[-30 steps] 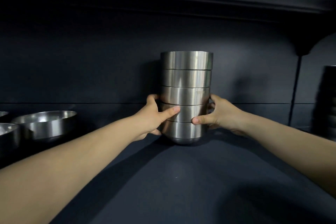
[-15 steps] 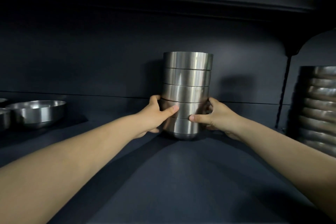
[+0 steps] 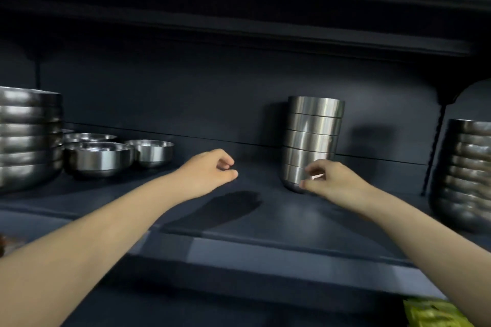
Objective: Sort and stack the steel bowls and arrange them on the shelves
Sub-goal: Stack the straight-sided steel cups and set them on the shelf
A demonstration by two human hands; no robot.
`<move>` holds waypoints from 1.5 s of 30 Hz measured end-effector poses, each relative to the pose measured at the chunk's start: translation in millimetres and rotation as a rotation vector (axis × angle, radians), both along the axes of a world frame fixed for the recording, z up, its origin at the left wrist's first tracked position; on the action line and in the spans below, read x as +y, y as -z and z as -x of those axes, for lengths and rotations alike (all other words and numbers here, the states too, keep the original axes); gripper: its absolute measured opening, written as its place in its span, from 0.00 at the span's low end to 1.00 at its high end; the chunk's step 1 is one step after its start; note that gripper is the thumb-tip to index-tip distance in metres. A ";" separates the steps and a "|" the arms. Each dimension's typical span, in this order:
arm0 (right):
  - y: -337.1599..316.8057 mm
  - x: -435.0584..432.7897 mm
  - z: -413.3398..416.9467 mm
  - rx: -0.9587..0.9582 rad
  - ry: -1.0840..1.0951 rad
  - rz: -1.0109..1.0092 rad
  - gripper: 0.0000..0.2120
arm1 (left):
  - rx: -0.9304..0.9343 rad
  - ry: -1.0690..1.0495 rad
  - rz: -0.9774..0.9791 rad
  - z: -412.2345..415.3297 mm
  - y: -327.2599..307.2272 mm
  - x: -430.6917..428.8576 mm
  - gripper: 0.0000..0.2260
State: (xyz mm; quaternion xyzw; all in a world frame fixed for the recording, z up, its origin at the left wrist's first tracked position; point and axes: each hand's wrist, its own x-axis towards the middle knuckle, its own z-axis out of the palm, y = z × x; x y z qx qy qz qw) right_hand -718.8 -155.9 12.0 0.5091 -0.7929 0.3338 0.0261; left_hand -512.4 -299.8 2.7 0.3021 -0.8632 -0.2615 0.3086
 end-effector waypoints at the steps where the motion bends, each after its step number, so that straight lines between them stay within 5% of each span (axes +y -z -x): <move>1: -0.5 0.9 -16.4 0.049 -0.009 -0.020 0.21 | -0.032 -0.002 0.058 -19.7 0.4 0.5 0.08; 9: 10.5 3.8 -169.9 0.199 -0.002 -0.076 0.22 | -0.463 -0.076 0.484 -197.0 6.8 8.2 0.15; 21: 4.9 -47.9 -333.2 0.296 -0.130 -0.176 0.24 | -0.744 -0.293 0.575 -386.1 -4.9 -6.0 0.18; 36: 4.8 -174.1 -348.5 0.322 -0.221 -0.240 0.24 | -0.805 -0.368 0.620 -395.6 -3.9 -129.4 0.24; 45: 1.7 -210.5 -346.3 0.004 -0.466 -0.161 0.19 | -0.820 -0.220 0.489 -372.5 -0.6 -177.8 0.37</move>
